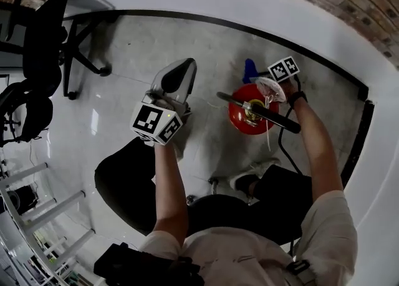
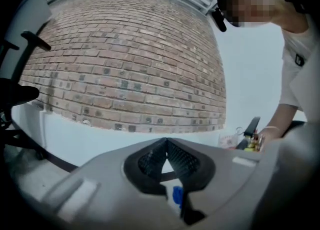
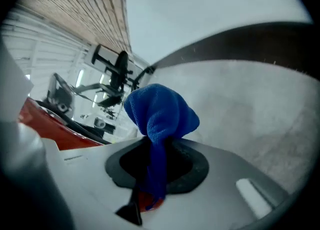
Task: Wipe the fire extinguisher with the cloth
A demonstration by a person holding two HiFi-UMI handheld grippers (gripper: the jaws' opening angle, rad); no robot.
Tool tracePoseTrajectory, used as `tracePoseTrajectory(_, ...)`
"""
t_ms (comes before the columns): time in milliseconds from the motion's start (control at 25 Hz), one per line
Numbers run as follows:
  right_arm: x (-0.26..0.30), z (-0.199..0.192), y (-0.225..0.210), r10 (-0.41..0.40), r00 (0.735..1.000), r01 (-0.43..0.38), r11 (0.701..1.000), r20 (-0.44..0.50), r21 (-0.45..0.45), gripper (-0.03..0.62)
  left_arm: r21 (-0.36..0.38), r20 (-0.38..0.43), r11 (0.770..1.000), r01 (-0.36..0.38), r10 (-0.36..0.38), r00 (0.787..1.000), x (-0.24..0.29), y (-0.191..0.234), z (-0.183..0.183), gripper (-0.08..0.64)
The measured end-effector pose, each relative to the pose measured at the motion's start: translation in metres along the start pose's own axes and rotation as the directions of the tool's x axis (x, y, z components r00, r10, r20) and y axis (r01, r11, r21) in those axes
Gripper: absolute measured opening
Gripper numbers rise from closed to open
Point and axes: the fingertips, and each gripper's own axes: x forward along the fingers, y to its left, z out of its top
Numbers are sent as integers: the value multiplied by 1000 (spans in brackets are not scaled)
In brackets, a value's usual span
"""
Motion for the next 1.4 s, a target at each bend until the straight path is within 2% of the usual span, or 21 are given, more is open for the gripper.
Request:
tracePoseTrajectory(120, -71, 33, 48, 57, 987, -49, 997, 152, -58, 73, -2, 18, 1000, 21, -20, 1000, -5, -8, 2, 2)
tracePoseTrajectory(280, -160, 52, 131, 73, 967, -35, 987, 246, -158, 74, 4, 30, 998, 60, -60, 998, -9, -20, 2, 2)
tracePoseTrajectory(480, -232, 47, 246, 168, 925, -80, 963, 342, -258, 74, -4, 31, 997, 80, -80, 996, -14, -37, 3, 2)
tracePoseTrajectory(600, -247, 27, 277, 181, 910, -85, 962, 373, -259, 74, 6, 36, 995, 98, -99, 994, -12, -48, 5, 2)
tracePoseTrajectory(760, -221, -7, 268, 174, 905, -113, 978, 389, -175, 74, 7, 38, 994, 105, -106, 994, -11, -58, 7, 2)
tracePoseTrajectory(920, -200, -21, 236, 178, 856, -187, 982, 486, -31, 73, -13, 51, 993, 114, -113, 992, -11, -72, 10, 2)
tracePoseTrajectory(960, -195, -23, 226, 161, 856, -179, 984, 492, -11, 72, -13, 54, 993, 115, -115, 992, -12, -74, 11, 2)
tracePoseTrajectory(1120, -159, -41, 190, 98, 886, -132, 990, 454, 44, 72, -6, 44, 994, 114, -113, 993, -20, -80, 12, 2)
tracePoseTrajectory(1240, -131, -61, 142, 20, 903, -86, 987, 429, 136, 72, -2, 36, 994, 113, -113, 993, -23, -81, 12, 2)
tracePoseTrajectory(1320, -111, -74, 106, -41, 905, -55, 976, 423, 211, 72, 9, 28, 995, 103, -104, 994, -26, -77, 10, 2)
tracePoseTrajectory(1400, -89, -83, 75, -91, 893, -47, 955, 440, 293, 72, 16, 15, 996, 93, -93, 996, -29, -72, 6, 2)
